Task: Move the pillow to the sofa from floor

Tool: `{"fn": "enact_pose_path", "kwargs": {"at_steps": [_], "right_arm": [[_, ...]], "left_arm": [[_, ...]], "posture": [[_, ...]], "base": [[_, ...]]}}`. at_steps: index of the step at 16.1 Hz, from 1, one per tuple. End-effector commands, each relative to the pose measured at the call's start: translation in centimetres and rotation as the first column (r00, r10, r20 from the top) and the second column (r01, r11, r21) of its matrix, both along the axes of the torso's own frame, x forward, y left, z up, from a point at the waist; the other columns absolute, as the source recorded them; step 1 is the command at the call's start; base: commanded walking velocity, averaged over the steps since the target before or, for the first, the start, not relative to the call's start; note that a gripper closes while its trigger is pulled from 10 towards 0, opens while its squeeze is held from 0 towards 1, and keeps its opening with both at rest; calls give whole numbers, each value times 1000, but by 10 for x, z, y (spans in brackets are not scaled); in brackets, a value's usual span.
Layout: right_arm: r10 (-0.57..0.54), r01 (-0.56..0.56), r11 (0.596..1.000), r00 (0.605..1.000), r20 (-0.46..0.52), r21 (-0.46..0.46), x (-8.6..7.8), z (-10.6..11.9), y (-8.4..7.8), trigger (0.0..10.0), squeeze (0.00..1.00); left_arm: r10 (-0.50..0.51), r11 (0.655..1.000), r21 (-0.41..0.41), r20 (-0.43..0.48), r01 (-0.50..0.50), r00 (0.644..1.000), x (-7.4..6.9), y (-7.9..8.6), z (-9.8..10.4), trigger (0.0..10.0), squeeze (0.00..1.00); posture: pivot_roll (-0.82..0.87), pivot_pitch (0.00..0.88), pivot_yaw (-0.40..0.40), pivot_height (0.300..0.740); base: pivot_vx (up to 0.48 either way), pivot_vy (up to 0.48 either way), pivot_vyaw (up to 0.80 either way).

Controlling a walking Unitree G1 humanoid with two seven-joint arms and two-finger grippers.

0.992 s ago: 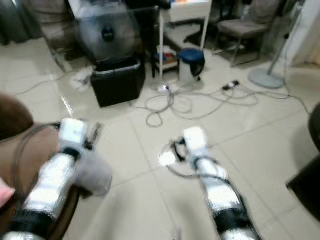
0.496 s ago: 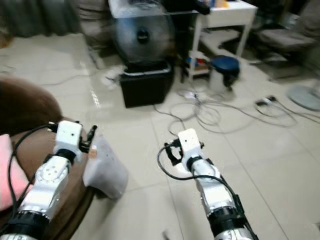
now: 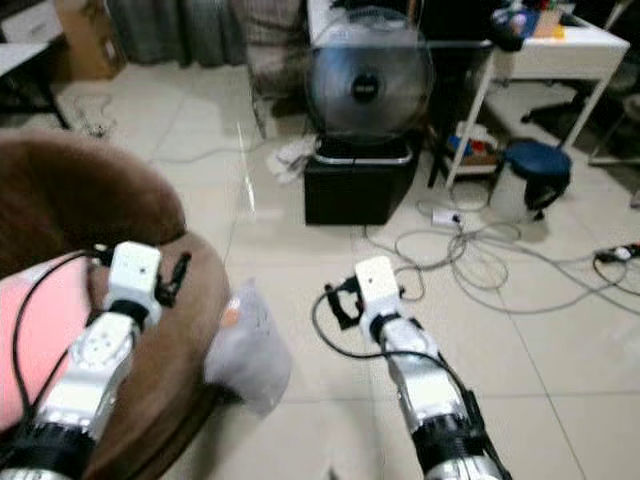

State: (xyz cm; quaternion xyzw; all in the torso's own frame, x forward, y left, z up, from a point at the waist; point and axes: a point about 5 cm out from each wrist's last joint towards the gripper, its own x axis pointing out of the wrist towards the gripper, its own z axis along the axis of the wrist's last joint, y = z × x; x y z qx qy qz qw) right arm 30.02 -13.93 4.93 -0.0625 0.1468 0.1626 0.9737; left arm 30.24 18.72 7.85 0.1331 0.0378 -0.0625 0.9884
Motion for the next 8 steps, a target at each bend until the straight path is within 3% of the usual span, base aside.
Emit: {"fn": "enact_pose_path", "kwargs": {"at_steps": [1,5,8], "right_arm": [[-16,16,1000,1000,6,0,1,2,-5,10000,0],[-24,24,1000,1000,-1,10,0,1,-5,10000,0],[-32,33,999,999,-7,14,0,0,-6,10000,0]], "left_arm": [[-24,1000,11,0,24,1000,1,-4,1,10000,0],[-25,1000,12,-2,25,1000,1,-4,1,10000,0],[-26,1000,13,-5,27,1000,1,-4,0,10000,0]], "posture": [[47,0,30,740],[47,0,30,740],[47,0,30,740]], "base": [[401,0,0],[404,0,0],[401,0,-344]]}}
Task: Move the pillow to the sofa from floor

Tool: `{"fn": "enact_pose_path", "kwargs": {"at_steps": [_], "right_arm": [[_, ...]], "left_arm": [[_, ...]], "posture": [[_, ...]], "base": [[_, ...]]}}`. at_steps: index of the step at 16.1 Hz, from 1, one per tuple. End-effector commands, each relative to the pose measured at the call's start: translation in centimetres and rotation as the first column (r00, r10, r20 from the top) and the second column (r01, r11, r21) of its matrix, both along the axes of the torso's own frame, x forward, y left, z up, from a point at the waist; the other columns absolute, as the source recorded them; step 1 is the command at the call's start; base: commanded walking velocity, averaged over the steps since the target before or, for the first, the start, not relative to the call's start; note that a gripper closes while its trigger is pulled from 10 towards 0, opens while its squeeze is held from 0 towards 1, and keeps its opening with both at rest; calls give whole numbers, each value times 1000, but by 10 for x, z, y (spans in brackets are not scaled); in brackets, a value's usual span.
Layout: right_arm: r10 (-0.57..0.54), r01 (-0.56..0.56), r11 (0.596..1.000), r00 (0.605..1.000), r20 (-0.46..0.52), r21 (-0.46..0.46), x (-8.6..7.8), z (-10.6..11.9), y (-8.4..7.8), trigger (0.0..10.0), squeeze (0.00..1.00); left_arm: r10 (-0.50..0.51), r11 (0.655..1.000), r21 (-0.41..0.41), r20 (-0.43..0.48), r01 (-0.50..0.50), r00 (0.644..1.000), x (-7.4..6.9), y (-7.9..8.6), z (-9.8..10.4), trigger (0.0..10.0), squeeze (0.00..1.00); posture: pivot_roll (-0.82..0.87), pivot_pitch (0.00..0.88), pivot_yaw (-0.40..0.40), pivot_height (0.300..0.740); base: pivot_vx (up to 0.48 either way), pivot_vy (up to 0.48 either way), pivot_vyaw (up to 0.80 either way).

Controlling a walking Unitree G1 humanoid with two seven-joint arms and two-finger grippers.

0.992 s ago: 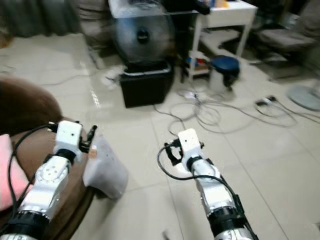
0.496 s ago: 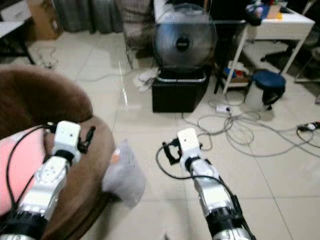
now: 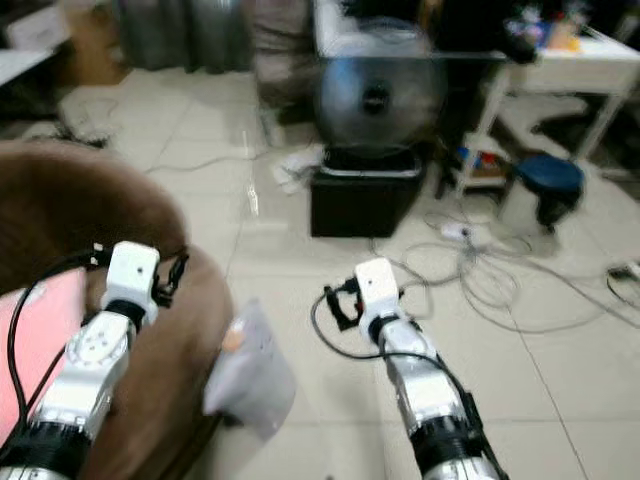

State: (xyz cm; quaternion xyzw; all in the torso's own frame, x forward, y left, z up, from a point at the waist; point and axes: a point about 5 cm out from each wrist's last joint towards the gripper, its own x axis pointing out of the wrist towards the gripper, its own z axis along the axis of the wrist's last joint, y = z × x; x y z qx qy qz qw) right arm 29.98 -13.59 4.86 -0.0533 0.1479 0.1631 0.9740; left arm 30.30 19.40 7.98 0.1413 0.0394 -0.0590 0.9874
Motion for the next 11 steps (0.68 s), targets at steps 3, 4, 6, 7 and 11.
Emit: {"fn": "enact_pose_path", "kwargs": {"at_steps": [3,4,6,7,11], "right_arm": [[-32,32,999,999,3,-15,1,1,-10,10000,0],[-32,32,999,1000,2,-16,1,1,-10,10000,0],[-31,31,999,1000,3,-16,1,1,-10,10000,0],[-30,30,999,1000,3,-17,1,1,-10,10000,0],[-26,26,999,1000,2,-23,1,1,-11,10000,0]], "left_arm": [[-36,999,-3,-3,36,999,0,-11,-1,10000,0],[-37,999,-3,-4,37,999,0,-11,-1,10000,0],[-37,999,-3,-4,37,999,0,-11,-1,10000,0],[-36,999,-4,-4,36,999,0,-11,-1,10000,0],[-38,999,-4,-8,38,999,-1,-13,-3,10000,0]], "posture": [[42,0,36,740],[42,0,36,740],[42,0,36,740],[42,0,34,740],[41,0,31,740]], "base": [[400,0,0],[401,0,0],[405,0,0],[405,0,0],[285,0,0]]}}
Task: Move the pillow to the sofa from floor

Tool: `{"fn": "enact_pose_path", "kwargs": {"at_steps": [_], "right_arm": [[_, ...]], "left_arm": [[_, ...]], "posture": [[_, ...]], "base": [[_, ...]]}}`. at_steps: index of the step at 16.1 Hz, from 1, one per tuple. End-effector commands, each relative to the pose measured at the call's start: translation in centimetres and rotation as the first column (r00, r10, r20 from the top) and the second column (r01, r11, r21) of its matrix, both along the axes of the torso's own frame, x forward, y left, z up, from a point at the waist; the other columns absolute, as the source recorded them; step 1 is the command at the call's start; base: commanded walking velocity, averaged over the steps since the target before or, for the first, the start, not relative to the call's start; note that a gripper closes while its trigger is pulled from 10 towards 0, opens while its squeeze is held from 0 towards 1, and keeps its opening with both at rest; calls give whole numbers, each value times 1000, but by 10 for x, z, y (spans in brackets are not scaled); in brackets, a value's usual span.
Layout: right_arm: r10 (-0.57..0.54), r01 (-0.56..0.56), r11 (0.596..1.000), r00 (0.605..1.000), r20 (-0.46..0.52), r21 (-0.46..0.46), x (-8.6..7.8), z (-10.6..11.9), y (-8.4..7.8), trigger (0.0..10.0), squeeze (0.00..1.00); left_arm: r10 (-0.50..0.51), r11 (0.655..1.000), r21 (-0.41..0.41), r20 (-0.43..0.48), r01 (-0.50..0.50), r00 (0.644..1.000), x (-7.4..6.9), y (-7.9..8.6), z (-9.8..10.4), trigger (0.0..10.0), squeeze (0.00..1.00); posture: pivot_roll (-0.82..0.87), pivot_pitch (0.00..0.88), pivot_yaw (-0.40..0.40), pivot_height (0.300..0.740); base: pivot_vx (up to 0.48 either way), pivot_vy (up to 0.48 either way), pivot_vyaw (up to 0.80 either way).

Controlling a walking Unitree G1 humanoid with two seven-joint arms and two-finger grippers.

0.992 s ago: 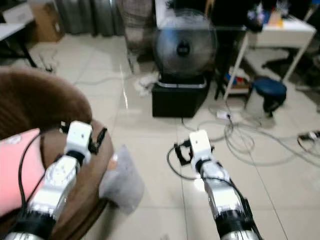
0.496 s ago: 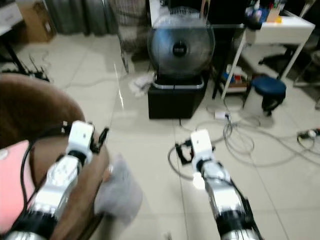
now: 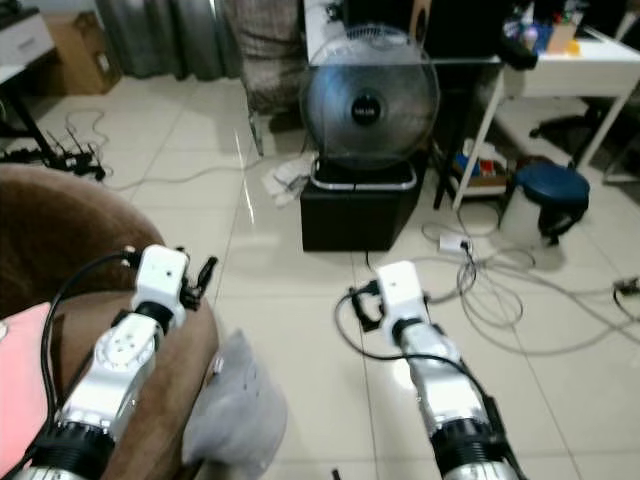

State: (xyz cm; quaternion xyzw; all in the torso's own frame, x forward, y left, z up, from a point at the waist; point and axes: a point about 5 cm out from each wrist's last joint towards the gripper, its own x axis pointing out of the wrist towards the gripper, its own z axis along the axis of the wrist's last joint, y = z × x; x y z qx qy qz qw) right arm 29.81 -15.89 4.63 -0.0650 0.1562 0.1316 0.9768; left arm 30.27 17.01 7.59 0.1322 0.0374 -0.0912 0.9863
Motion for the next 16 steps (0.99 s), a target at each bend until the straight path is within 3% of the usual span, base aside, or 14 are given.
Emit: {"fn": "enact_pose_path", "kwargs": {"at_steps": [1,5,16], "right_arm": [[34,-34,999,999,9,11,2,3,12,10000,0],[33,-33,999,999,-2,12,1,2,12,10000,0],[30,-29,1000,1000,-9,8,0,0,11,10000,0]], "left_arm": [[21,999,32,-20,-20,1000,-1,11,-2,10000,0],[26,999,28,-19,-25,999,-2,10,-3,10000,0],[32,999,34,-25,-31,999,-3,10,-5,10000,0]], "posture": [[41,0,31,740],[40,0,28,736],[38,0,28,623]], "base": [[0,0,0],[0,0,0],[0,0,0]]}}
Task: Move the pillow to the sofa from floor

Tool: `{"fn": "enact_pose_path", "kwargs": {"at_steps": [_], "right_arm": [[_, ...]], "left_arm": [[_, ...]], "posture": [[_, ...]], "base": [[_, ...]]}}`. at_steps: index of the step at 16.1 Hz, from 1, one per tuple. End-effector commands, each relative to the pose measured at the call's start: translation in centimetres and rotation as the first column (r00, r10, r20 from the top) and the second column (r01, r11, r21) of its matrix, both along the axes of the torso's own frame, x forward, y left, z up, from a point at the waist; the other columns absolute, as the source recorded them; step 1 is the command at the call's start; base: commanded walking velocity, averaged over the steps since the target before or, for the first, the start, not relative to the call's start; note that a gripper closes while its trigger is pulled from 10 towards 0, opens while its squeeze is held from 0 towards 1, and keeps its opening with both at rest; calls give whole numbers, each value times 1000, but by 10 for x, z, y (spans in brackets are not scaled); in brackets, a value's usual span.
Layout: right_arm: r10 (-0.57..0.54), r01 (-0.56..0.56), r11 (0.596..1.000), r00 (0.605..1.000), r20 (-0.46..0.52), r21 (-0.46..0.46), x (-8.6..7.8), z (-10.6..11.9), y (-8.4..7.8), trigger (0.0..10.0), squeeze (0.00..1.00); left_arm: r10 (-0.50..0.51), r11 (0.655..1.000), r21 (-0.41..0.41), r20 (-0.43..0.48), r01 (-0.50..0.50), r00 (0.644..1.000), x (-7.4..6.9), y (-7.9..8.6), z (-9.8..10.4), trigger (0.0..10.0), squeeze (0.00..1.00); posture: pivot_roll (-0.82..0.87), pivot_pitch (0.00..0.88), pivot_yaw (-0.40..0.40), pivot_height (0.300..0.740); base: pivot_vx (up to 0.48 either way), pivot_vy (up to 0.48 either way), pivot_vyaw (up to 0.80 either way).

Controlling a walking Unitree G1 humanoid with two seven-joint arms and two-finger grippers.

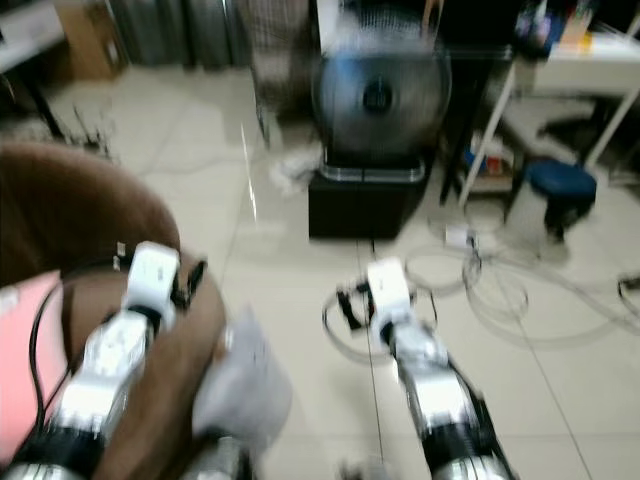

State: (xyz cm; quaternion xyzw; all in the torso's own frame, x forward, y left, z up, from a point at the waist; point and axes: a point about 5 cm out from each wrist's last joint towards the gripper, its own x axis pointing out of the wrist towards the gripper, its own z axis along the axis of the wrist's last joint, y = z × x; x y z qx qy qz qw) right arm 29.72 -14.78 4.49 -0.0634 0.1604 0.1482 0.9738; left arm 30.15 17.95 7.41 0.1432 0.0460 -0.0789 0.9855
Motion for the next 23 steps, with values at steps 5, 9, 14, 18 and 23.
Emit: {"fn": "enact_pose_path", "kwargs": {"at_steps": [5,9,14,18,23], "right_arm": [[-8,8,1000,1000,6,-4,1,2,-1,10000,0],[-8,8,1000,1000,6,-3,1,2,-1,10000,0],[-11,11,1000,1000,5,-5,1,2,-1,10000,0],[-20,20,1000,1000,-6,-3,0,0,-2,10000,0],[-20,20,1000,1000,-6,-4,0,0,-2,10000,0]], "left_arm": [[2,1000,7,-4,-2,1000,-1,0,-2,10000,0],[-9,1000,0,11,9,1000,-1,-1,0,10000,0],[-29,1000,-10,20,29,999,-1,-3,1,10000,0],[-39,999,-11,19,39,999,-1,-3,2,10000,0],[-43,999,-11,17,43,999,-1,-3,2,10000,0]], "posture": [[36,0,27,613],[36,0,27,613],[36,0,27,613],[35,0,32,613],[35,0,32,613]], "base": [[0,0,0],[0,0,0],[235,0,0],[334,0,0],[336,0,0]]}}
